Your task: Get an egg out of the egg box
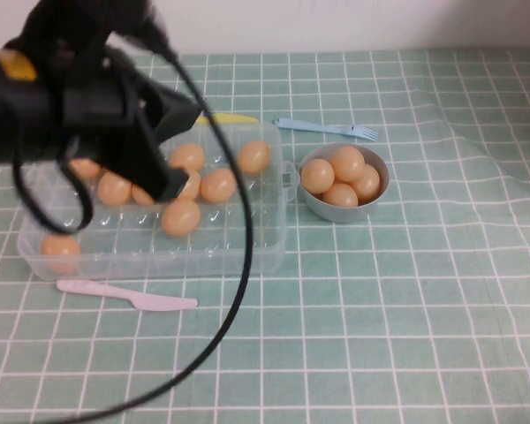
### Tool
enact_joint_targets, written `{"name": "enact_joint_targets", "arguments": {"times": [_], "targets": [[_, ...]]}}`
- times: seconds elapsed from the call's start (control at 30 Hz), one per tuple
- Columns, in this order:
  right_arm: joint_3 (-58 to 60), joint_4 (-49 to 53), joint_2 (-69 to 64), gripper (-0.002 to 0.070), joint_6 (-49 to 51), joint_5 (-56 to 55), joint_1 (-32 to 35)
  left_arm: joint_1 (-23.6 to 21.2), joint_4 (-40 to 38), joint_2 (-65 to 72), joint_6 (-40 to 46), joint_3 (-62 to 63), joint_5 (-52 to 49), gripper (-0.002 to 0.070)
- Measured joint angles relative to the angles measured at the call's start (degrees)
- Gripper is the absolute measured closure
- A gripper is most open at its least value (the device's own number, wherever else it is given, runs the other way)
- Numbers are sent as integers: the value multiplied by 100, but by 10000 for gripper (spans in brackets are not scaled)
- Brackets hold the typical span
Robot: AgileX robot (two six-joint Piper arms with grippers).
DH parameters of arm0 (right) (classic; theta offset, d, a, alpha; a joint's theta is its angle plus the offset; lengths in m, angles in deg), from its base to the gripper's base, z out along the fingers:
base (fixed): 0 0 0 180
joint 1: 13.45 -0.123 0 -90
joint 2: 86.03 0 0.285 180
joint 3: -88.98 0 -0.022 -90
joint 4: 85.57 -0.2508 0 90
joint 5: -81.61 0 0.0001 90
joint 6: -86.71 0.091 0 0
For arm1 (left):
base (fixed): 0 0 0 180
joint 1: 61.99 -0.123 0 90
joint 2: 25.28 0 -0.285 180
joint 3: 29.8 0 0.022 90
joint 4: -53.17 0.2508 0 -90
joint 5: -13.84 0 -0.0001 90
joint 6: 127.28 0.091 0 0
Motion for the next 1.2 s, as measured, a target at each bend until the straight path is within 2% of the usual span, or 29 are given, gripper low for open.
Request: {"name": "enact_joint_targets", "arguments": {"times": [0.2,0.4,0.73,0.83,0.97,1.1,1.2], "targets": [[0,0,0,694,0,0,0,0,177,-1490,-428,-1635,637,676],[0,0,0,694,0,0,0,0,226,-2392,-780,-2830,839,676],[0,0,0,694,0,0,0,0,372,-2603,-862,-3192,1051,677],[0,0,0,694,0,0,0,0,275,-2603,-862,-3474,1656,677],[0,0,0,694,0,0,0,0,170,-2843,-946,-4230,3035,677],[0,0,0,694,0,0,0,-29,350,-3924,-1107,-5177,3942,677],[0,0,0,694,0,0,0,-238,746,-4864,-1427,-5849,4342,677]]}}
